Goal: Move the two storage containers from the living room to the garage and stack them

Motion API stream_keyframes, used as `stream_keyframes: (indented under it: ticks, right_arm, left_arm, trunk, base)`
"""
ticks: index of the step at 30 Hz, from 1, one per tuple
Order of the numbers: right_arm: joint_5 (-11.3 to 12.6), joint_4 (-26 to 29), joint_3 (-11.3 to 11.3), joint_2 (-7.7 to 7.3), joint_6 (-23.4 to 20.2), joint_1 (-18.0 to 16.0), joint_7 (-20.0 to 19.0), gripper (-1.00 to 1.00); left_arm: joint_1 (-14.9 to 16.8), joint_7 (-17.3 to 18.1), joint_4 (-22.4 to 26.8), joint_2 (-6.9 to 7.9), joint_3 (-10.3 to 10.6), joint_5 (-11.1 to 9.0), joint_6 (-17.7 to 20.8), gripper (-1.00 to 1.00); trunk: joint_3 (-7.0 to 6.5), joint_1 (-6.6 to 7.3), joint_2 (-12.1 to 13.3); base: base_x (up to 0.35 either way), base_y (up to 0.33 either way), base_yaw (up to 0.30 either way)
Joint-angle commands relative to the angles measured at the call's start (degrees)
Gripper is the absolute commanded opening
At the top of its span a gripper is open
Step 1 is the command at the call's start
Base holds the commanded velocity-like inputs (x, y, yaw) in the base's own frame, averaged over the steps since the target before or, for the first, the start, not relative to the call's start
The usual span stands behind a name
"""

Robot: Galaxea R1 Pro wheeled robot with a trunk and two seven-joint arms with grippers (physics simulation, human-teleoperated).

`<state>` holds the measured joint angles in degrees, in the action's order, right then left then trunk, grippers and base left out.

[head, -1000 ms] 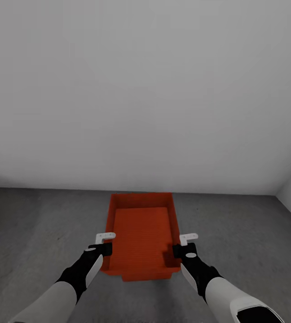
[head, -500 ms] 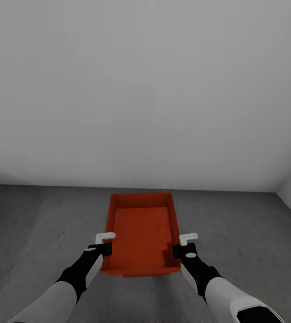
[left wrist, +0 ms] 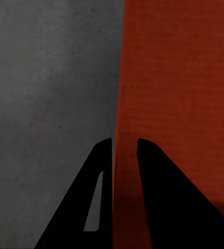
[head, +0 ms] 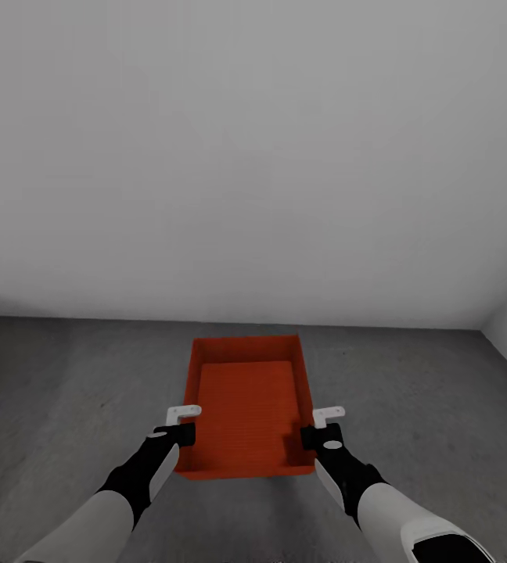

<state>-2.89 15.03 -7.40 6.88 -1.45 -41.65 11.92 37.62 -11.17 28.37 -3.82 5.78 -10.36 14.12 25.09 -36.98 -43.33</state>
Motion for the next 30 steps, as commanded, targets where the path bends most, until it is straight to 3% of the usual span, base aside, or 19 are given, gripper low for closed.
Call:
stream_keyframes:
  ticks: [1, 30]
  right_arm:
    - [-0.1, -0.2, 1.0, -0.12, -0.1, 0.0, 3.1, -1.0]
    - [-0.1, -0.2, 1.0, -0.11, -0.1, 0.0, 2.8, -1.0]
  left_arm:
    - [0.0, -0.9, 1.5, 0.11, -0.2, 0.5, -2.3, -1.0]
    - [0.0, -0.9, 1.6, 0.07, -0.2, 0.5, -2.3, -1.0]
  trunk:
    - [0.16, -0.01, -0.1]
    - [2.26, -0.01, -0.1]
  base:
    - [0.0, 0.0, 0.0]
    - [0.0, 0.0, 0.0]
